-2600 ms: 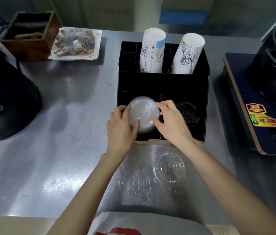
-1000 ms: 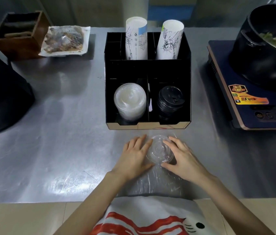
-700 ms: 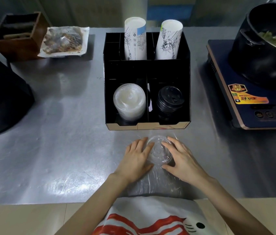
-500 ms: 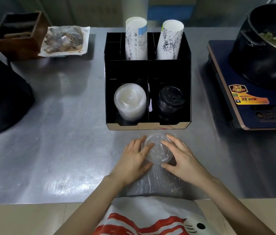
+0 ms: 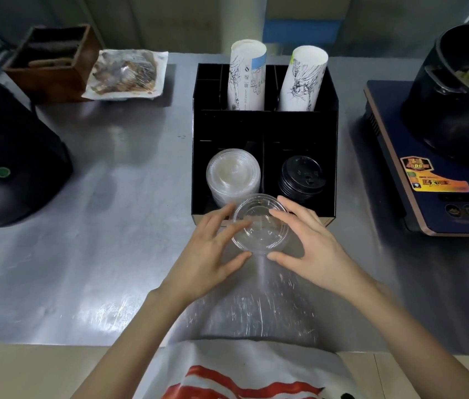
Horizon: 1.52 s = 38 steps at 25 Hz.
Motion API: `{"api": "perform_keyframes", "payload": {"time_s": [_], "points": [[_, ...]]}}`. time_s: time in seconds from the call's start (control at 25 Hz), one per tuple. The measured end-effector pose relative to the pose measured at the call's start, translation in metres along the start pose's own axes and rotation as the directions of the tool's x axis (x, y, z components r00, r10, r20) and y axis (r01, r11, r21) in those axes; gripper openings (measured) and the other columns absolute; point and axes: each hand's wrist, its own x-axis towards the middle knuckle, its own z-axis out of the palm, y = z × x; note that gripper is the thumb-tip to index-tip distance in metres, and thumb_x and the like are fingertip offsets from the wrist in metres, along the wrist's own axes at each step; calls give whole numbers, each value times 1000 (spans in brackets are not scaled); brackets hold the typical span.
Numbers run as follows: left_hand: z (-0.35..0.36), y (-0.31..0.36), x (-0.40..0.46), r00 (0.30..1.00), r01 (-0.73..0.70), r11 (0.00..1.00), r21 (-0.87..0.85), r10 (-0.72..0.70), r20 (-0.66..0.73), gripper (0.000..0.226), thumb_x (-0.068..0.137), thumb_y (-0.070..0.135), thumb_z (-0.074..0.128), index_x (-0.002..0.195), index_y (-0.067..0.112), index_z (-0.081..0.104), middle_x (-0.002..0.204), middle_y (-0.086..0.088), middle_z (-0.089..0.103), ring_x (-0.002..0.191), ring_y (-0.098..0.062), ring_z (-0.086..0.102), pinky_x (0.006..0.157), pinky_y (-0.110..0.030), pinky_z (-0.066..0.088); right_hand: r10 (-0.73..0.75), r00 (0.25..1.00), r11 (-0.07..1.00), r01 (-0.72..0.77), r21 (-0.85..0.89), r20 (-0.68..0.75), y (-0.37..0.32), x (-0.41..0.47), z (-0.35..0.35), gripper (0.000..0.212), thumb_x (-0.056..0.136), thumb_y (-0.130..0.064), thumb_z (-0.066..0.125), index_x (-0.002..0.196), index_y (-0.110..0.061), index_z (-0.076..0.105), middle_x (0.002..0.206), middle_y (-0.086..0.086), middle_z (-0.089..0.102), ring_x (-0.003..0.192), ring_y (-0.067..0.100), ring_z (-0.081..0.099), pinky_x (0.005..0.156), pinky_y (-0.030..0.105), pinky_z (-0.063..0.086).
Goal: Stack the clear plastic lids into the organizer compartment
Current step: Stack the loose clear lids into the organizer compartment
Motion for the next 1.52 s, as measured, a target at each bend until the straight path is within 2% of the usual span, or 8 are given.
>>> {"api": "perform_keyframes", "payload": {"time_s": [0.12, 0.24, 0.52, 0.88, 1.08, 1.32, 1.4, 1.52], "points": [[-10, -3, 8, 998, 13, 1000, -29, -15, -54, 46, 80, 38, 48, 121, 18, 47, 138, -15, 36, 121, -18, 33, 103, -21, 23, -24, 999, 1000, 24, -11, -22, -8, 19, -6, 66, 76, -29, 69, 133, -22, 36, 141, -14, 22, 122, -12, 11, 95, -9, 1], [-17, -8, 19, 996, 23, 1000, -17, -25, -85, 43, 81, 35, 46, 121, 17, 46, 138, -16, 36, 122, -19, 32, 102, -17, 22, -41, 999, 998, 40, -43, -20, -14, 40, -12, 65, 76, -28, 68, 133, -19, 36, 149, -3, 24, 128, -2, 14, 91, -11, -2], [-25, -24, 48, 993, 62, 993, 99, -52, -103, 50, 79, 37, 44, 123, 14, 42, 137, -24, 38, 122, -34, 37, 96, -39, 31, 4, 1000, 999, -5, -43, -14, -23, 82, -12, 65, 78, -29, 67, 133, -20, 35, 151, 0, 22, 137, 13, 17, 104, 17, 11], [-14, -39, 65, 993, 114, 983, 143, -107, -56, 56, 77, 40, 40, 122, 6, 44, 133, -28, 41, 118, -42, 42, 90, -55, 39, 73, 997, 995, -72, -65, 21, -12, 104, -1, 64, 80, -28, 65, 134, -17, 34, 152, 2, 19, 138, 15, 15, 111, 25, 15], [-12, -40, 66, 991, 124, 978, 168, -113, -74, 55, 76, 41, 40, 119, 8, 46, 132, -25, 44, 120, -30, 29, 91, -52, 36, 94, 995, 994, -92, -57, 29, -11, 105, 1, 64, 80, -29, 65, 134, -17, 34, 152, 2, 19, 138, 15, 16, 113, 32, 18], [-14, -37, 71, 987, 161, 972, 173, -157, -36, 61, 74, 48, 39, 115, 4, 50, 133, -24, 44, 124, -39, 38, 94, -50, 34, 93, 996, 993, -92, -68, 11, -13, 101, 0, 55, 82, -30, 61, 131, -18, 39, 148, 3, 26, 134, 17, 24, 110, 35, 23], [-11, -37, 70, 986, 166, 969, 184, -162, -36, 57, 76, 45, 44, 113, 3, 51, 133, -25, 45, 125, -40, 38, 95, -50, 34, 106, 994, 993, -106, -50, -6, -13, 100, 2, 53, 81, -27, 63, 129, -18, 41, 146, 3, 29, 132, 17, 27, 110, 36, 26], [-6, -37, 69, 985, 170, 965, 202, -164, -46, 47, 76, 28, 67, 111, 1, 52, 132, -26, 45, 124, -42, 38, 95, -53, 36, 125, 991, 992, -126, -16, -38, -12, 98, 7, 56, 79, -27, 65, 129, -17, 41, 143, 1, 32, 129, 16, 31, 109, 36, 29]]}}
